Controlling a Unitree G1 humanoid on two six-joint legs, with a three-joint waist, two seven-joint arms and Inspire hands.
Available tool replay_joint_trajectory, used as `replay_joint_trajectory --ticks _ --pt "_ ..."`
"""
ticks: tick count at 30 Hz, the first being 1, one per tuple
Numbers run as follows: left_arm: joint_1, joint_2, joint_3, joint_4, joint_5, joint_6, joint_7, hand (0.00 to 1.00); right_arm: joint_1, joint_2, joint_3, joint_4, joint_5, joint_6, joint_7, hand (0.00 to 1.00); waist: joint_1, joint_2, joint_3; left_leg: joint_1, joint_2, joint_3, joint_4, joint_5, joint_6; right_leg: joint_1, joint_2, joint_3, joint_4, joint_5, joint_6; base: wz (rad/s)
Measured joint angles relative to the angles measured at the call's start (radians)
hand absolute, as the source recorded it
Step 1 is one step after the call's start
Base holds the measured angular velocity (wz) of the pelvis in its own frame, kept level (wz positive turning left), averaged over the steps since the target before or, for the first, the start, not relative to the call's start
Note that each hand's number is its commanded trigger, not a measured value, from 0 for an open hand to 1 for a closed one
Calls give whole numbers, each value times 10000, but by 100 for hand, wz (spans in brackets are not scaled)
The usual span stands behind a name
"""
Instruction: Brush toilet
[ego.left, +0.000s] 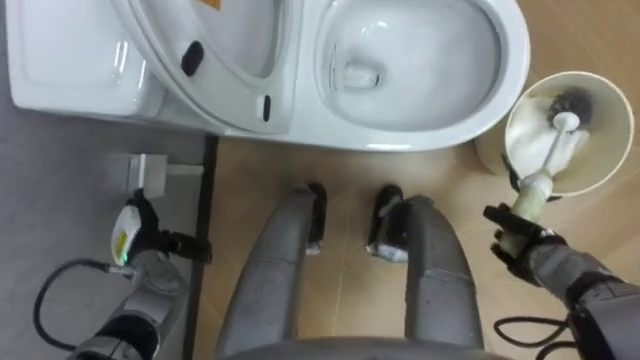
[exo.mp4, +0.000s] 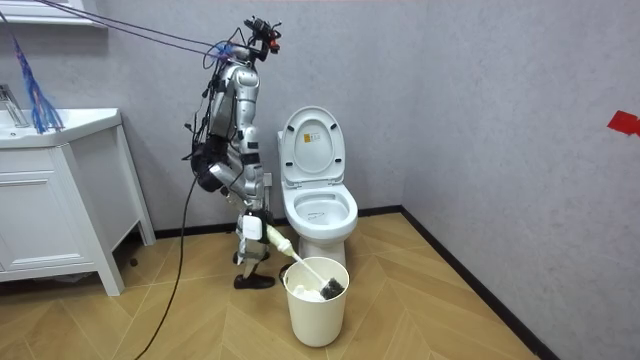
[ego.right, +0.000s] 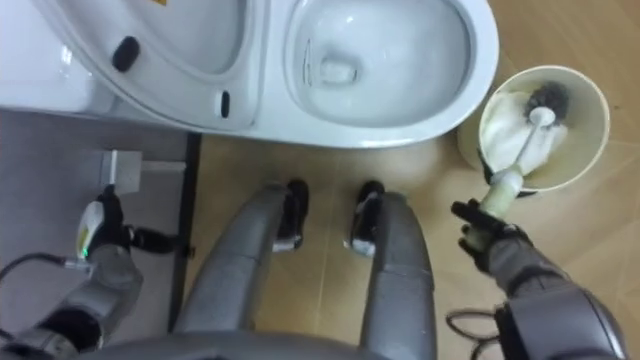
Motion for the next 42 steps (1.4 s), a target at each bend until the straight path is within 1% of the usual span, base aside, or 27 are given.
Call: replay_joint_trajectory --ticks 2,3,5,7,9,11,13,14,16,19,22,24,25,27,28,29,30,32,33,34,35,36,37,38,39,41,42 --pt "147 11 174 68 -6 -180 -5 0 278 214 -244 -58 84 1 16 100 -110 -112 -67 725 -10 59 -598 153 98 735 28 27 -615 162 101 -3" --pt "182 9 195 82 -9 -210 -9 0 359 250 -356 -82 143 1 14 100 -139 -126 -72 919 -13 75 -721 175 129 924 29 27 -740 183 135 0" --pt "369 4 394 229 -10 -342 -210 0 654 353 -455 -286 441 6 15 100 -250 -202 -123 1663 -46 163 -1226 236 225 1647 9 48 -1210 249 249 -2" --pt "445 7 572 384 -3 -370 -411 0 887 410 -490 -325 475 6 16 100 -269 -297 -157 2181 -73 258 -1573 272 288 2088 5 162 -1482 289 336 -10" --pt "637 15 877 441 14 -381 -610 0 1124 490 -769 -380 491 -3 13 100 -290 -347 -155 2667 -64 312 -1874 297 331 2544 12 233 -1766 326 410 -9" --pt "1007 27 1244 446 14 -406 -724 0 1467 565 -1002 -575 803 -83 5 100 -357 -439 -180 3265 -65 324 -2216 298 351 3131 23 252 -2122 339 469 -4" --pt "1200 41 1414 479 18 -367 -898 0 1636 591 -1159 -564 867 -94 -14 100 -403 -528 -177 3671 -64 316 -2457 306 370 3538 25 231 -2362 346 502 4" --pt "1329 41 1507 508 15 -357 -1015 0 1738 627 -1172 -567 998 -120 -27 100 -488 -564 -180 3928 -58 301 -2594 314 385 3832 23 166 -2523 351 520 11" --pt "1373 15 1631 621 24 -356 -1180 0 1842 678 -1182 -558 1085 -178 -30 100 -542 -609 -167 4254 -62 262 -2744 317 390 4202 18 100 -2692 343 542 11" --pt "1372 2 1656 737 48 -367 -1405 0 1938 756 -1199 -549 1059 -261 -89 100 -635 -610 -176 4717 -55 192 -2981 317 399 4750 36 -22 -3027 348 571 9" --pt "1621 2 1768 718 122 -391 -1491 0 2222 780 -1449 -958 928 -280 -219 100 -784 -605 -184 5397 -58 200 -3388 331 414 5429 49 -44 -3403 357 620 4" --pt "1767 -25 1921 740 262 -390 -1483 0 2471 785 -1570 -1251 449 -379 -367 100 -846 -611 -195 5838 -62 222 -3697 369 431 5843 52 -48 -3666 368 642 0" --pt "1896 -21 2015 740 301 -405 -1483 0 2621 786 -1566 -1477 -30 -466 -469 100 -835 -631 -220 6120 -61 236 -3901 377 431 6102 64 -40 -3838 370 652 -4" --pt "2214 -8 2093 724 307 -475 -1477 0 2888 784 -1567 -1879 -826 -484 -632 100 -863 -658 -258 6557 -53 276 -4225 396 430 6488 103 2 -4079 382 678 -6" --pt "2434 -17 2112 627 307 -460 -1476 0 3075 787 -1566 -2162 -1427 -496 -761 100 -973 -679 -290 6864 -55 268 -4461 437 430 6779 128 17 -4260 407 706 0" --pt "2695 -43 2147 469 371 -463 -1474 0 3317 789 -1574 -2543 -2184 -499 -914 100 -1029 -704 -310 7219 -66 260 -4750 501 434 7106 152 41 -4495 450 734 0" --pt "2817 -76 2229 396 464 -472 -1474 0 3448 794 -1577 -2797 -2596 -501 -996 100 -1039 -724 -323 7398 -66 285 -4909 526 433 7244 170 95 -4602 464 741 -9" --pt "3117 -213 2534 371 614 -500 -1453 0 3809 846 -1586 -3983 -4379 -505 -1348 100 -1018 -798 -356 7921 -60 350 -5322 597 424 7595 196 197 -4768 470 748 -17" --pt "3168 -212 2548 370 734 -505 -1453 0 3877 863 -1586 -4307 -4835 -531 -1418 100 -1054 -814 -367 8003 -54 348 -5356 603 418 7643 198 178 -4783 470 748 -8" --pt "3202 -219 2592 357 911 -520 -1452 0 4023 880 -1582 -4794 -5715 -689 -1464 100 -1067 -873 -369 8155 -35 437 -5427 611 409 7792 210 184 -4890 471 747 -10" --pt "3219 -263 2688 274 946 -530 -1430 0 4183 890 -1573 -5424 -6677 -734 -1612 100 -996 -936 -368 8305 -7 543 -5488 614 405 7905 240 266 -4939 472 745 -13" --pt "3245 -289 2753 251 993 -537 -1424 0 4272 913 -1572 -5821 -7195 -735 -1702 100 -970 -948 -366 8360 -1 554 -5516 614 405 7941 249 275 -4944 473 744 -10" --pt "3271 -301 2832 274 1135 -538 -1431 0 4379 987 -1568 -6456 -8185 -793 -1788 100 -996 -956 -365 8492 17 553 -5611 614 404 8115 271 263 -5090 487 736 0" --pt "3265 -312 2938 270 1212 -538 -1449 0 4397 1048 -1561 -6837 -9111 -973 -1797 100 -1009 -958 -366 8599 57 564 -5640 614 403 8300 284 257 -5316 579 737 0" --pt "3264 -322 2991 244 1251 -538 -1451 0 4429 1059 -1561 -7065 -9638 -998 -1809 100 -1010 -946 -366 8633 85 568 -5641 616 401 8392 300 244 -5439 651 731 0" --pt "3231 -334 3147 100 1374 -539 -1452 0 4490 1060 -1505 -7702 -11533 -1199 -1825 100 -985 -947 -357 8764 100 562 -5748 628 382 8589 385 229 -5688 746 737 2" --pt "3223 -329 3150 91 1374 -539 -1452 0 4488 1058 -1454 -7763 -11945 -1253 -1825 100 -967 -942 -360 8785 102 568 -5770 631 379 8619 393 242 -5719 762 738 0"
